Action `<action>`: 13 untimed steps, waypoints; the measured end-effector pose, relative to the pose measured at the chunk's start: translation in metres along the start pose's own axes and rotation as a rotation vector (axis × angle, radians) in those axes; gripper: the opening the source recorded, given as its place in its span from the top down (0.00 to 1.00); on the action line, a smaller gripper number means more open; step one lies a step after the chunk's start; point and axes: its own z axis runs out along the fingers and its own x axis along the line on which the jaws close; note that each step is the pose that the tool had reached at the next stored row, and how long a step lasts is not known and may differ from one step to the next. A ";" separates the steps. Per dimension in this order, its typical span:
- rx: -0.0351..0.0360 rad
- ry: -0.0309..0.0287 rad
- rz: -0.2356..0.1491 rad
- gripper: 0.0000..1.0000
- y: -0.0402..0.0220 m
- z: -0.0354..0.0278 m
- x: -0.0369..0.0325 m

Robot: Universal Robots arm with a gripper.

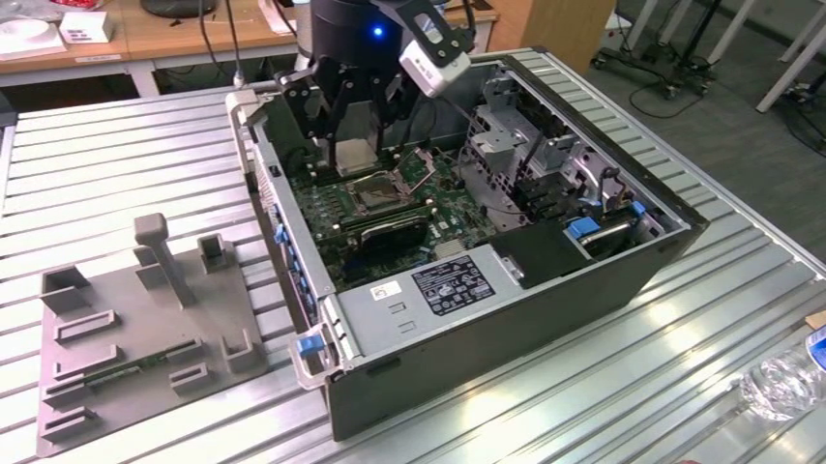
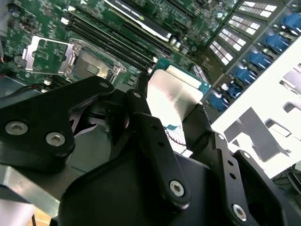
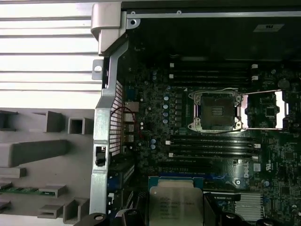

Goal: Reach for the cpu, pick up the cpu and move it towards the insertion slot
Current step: 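Pick up the cpu and move it towards the insertion slot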

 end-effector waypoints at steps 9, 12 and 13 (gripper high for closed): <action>0.0001 0.0000 0.000 0.46 -0.0004 0.0001 -0.0183; 0.0000 0.0000 0.000 0.46 -0.0005 0.0002 -0.0240; 0.0000 0.0000 0.000 0.46 -0.0005 0.0002 -0.0257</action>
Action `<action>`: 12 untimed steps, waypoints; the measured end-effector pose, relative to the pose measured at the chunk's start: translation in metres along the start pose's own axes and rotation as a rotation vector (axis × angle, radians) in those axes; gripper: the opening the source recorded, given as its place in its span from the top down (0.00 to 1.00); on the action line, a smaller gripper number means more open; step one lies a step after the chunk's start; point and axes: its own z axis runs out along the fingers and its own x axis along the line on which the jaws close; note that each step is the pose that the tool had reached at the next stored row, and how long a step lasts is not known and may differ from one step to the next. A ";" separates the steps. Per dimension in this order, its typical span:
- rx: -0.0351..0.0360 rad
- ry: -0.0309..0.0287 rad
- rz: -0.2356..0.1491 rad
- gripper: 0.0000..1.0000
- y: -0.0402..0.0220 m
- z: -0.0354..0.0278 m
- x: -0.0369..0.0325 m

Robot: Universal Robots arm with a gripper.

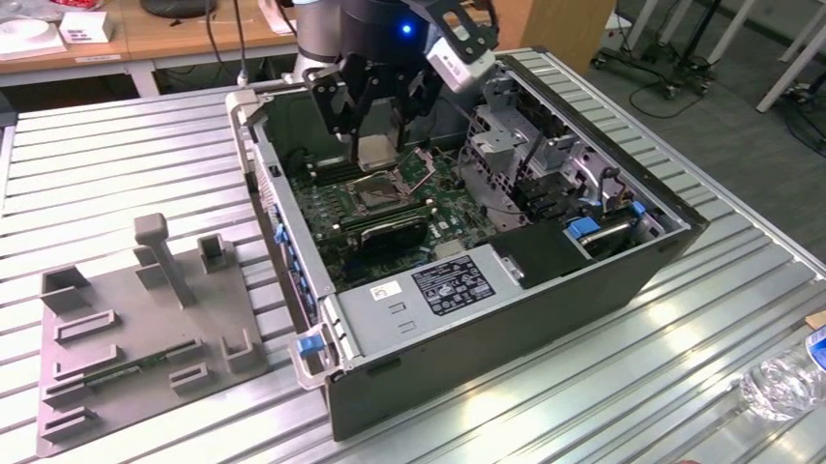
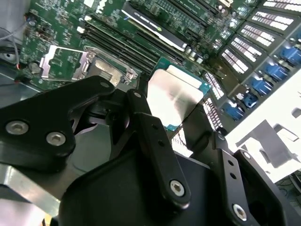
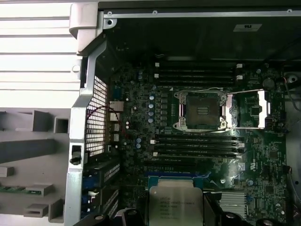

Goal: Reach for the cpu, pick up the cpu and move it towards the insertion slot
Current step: 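Pick up the cpu and move it towards the insertion slot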

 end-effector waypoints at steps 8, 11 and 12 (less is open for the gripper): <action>0.0000 0.0000 0.000 0.46 -0.0001 0.0000 -0.0063; 0.0000 0.0000 0.000 0.46 -0.0001 0.0000 -0.0064; 0.0000 0.0000 0.000 0.46 -0.0001 0.0000 -0.0064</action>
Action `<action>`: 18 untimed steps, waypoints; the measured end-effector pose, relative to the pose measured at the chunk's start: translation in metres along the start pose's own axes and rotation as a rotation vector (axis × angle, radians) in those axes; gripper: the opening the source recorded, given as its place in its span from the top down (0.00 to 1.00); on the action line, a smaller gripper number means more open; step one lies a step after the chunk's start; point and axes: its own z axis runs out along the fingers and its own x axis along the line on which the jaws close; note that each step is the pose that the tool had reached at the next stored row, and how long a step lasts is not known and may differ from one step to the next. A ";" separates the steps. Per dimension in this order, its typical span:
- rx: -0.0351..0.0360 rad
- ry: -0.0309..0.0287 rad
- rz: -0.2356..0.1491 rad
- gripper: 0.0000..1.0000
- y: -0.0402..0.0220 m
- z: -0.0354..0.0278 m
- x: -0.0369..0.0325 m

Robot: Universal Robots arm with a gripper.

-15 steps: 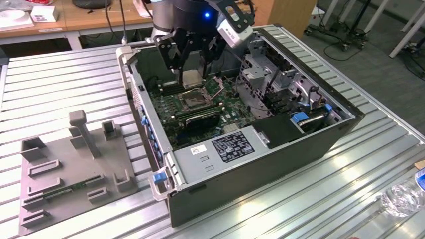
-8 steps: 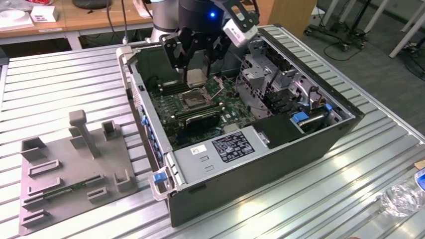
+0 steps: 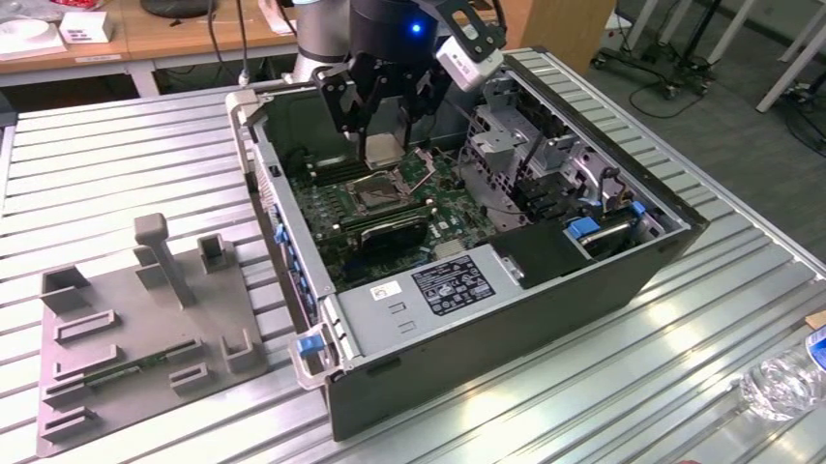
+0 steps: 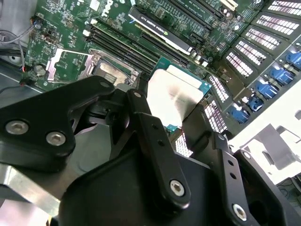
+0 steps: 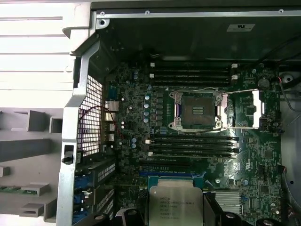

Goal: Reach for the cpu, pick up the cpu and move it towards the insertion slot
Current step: 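Pick up the cpu and move it towards the insertion slot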

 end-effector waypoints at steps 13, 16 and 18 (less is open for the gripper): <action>-0.0001 0.0000 0.000 0.46 -0.0002 0.0000 -0.0067; 0.0000 0.0000 0.000 0.46 0.0008 0.0001 -0.0072; 0.0000 0.0000 0.000 0.46 0.0008 0.0001 -0.0072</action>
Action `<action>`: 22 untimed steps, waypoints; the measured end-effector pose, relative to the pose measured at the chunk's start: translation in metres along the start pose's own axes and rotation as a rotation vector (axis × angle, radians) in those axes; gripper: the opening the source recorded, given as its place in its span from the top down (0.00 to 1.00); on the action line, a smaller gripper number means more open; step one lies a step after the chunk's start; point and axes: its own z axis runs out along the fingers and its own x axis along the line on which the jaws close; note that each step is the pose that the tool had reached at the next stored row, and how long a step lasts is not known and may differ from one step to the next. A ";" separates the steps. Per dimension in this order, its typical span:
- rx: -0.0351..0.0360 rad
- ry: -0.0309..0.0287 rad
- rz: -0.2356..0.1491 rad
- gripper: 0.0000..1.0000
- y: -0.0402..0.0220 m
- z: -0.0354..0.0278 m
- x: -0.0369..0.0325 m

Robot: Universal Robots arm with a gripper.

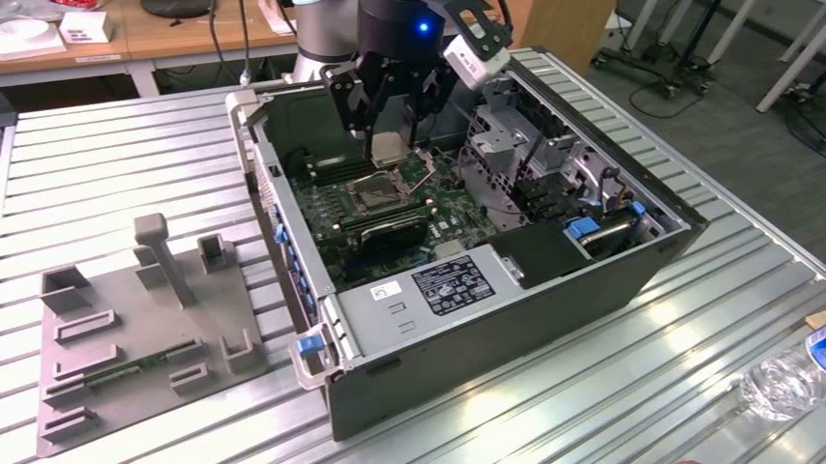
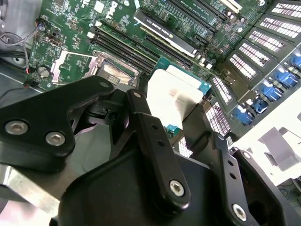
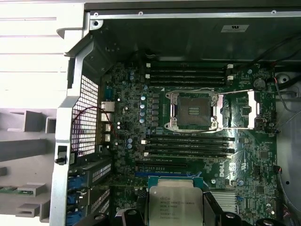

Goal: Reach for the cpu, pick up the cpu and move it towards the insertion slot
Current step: 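Pick up the cpu and move it towards the insertion slot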

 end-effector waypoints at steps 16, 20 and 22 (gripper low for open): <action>0.0000 0.0000 0.000 0.46 -0.0001 0.0000 -0.0077; -0.0001 0.0000 0.000 0.46 0.0021 0.0006 -0.0079; -0.0002 0.0000 0.000 0.46 0.0041 0.0013 -0.0081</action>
